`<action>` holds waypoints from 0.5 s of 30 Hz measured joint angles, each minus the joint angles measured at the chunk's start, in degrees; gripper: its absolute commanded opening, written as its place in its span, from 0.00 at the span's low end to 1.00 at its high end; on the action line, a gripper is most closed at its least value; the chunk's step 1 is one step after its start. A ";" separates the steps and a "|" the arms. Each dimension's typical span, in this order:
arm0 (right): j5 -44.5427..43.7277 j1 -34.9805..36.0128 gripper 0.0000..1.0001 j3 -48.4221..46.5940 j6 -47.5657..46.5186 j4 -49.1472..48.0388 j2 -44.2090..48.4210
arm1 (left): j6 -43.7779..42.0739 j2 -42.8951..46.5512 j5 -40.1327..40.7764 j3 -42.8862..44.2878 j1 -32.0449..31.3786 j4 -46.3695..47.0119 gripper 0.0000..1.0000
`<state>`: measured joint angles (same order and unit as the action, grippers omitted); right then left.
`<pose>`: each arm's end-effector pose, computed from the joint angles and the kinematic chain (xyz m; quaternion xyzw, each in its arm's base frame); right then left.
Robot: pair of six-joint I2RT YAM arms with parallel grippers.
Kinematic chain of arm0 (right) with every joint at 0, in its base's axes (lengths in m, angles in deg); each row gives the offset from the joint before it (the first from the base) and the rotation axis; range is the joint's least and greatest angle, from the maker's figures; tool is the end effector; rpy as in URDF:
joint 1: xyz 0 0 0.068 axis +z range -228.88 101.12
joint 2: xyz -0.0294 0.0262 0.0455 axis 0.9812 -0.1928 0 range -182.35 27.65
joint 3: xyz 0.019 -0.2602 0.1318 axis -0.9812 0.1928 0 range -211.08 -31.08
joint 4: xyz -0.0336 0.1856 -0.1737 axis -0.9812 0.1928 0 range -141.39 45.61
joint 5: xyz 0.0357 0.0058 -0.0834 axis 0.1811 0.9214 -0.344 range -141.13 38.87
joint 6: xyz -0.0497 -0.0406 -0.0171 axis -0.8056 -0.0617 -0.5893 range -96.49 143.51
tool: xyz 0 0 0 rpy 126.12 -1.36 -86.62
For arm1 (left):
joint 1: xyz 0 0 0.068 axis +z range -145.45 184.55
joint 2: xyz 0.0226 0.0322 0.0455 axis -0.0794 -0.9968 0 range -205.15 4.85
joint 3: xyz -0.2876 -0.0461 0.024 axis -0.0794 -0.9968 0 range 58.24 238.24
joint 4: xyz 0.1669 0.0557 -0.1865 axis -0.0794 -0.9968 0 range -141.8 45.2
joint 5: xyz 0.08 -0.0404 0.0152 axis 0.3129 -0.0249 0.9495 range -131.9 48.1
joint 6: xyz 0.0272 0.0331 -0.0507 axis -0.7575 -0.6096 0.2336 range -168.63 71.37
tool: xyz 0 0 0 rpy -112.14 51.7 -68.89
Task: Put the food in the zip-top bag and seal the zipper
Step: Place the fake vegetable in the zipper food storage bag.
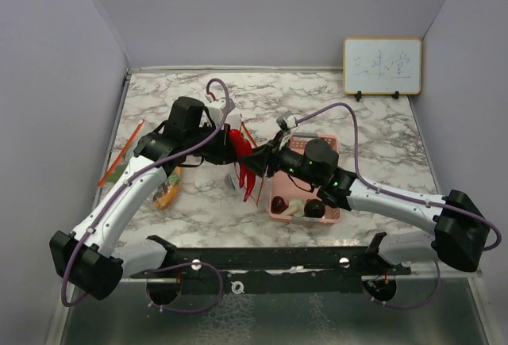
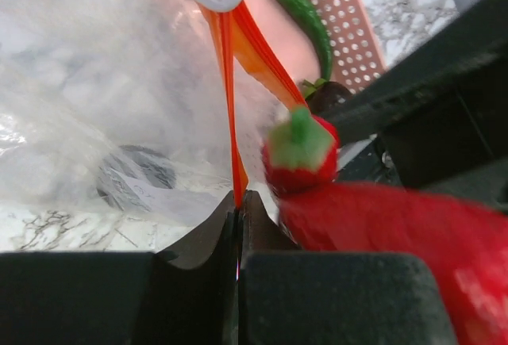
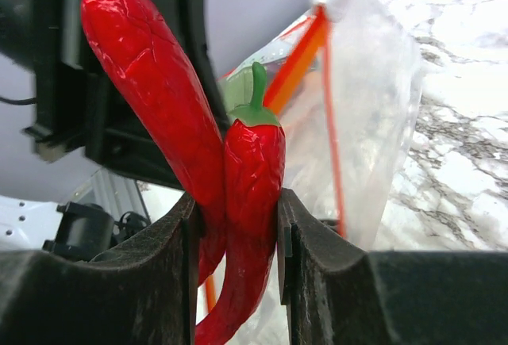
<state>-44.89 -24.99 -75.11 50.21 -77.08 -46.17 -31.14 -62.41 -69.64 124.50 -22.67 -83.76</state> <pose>0.1750 0.2494 0.3102 -0.2078 0.7017 0.4704 0.4932 0.2050 -0.1331 0.3538 0.1756 0.8680 -0.3571 0.2971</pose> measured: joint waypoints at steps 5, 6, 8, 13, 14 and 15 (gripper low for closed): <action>-4.33 0.00 0.08 0.00 -0.61 -0.15 0.00 | 0.81 3.04 -2.12 -0.02 0.35 -0.11 0.00; -5.92 0.00 0.08 0.07 -0.85 -0.15 0.00 | 0.98 3.45 -2.49 -0.02 0.50 -0.17 0.00; -8.85 0.00 0.07 0.70 -1.11 -0.07 0.00 | 1.11 4.48 -3.50 -0.02 0.46 -0.42 0.00; -14.51 0.02 0.07 3.19 -1.99 2.56 0.28 | 1.49 6.71 -5.51 -0.02 0.22 -0.57 0.00; -16.13 0.00 0.07 3.17 -2.40 3.80 0.28 | 1.68 6.95 -5.90 -0.04 0.20 -0.57 0.00; -16.98 0.00 0.07 3.10 -2.60 4.57 0.28 | 1.92 7.06 -6.19 -0.04 0.20 -0.52 0.00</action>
<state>-61.87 -24.99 -72.00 47.60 -72.51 -45.88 -29.21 -55.35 -75.83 124.46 -22.47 -84.29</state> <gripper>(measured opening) 0.351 0.017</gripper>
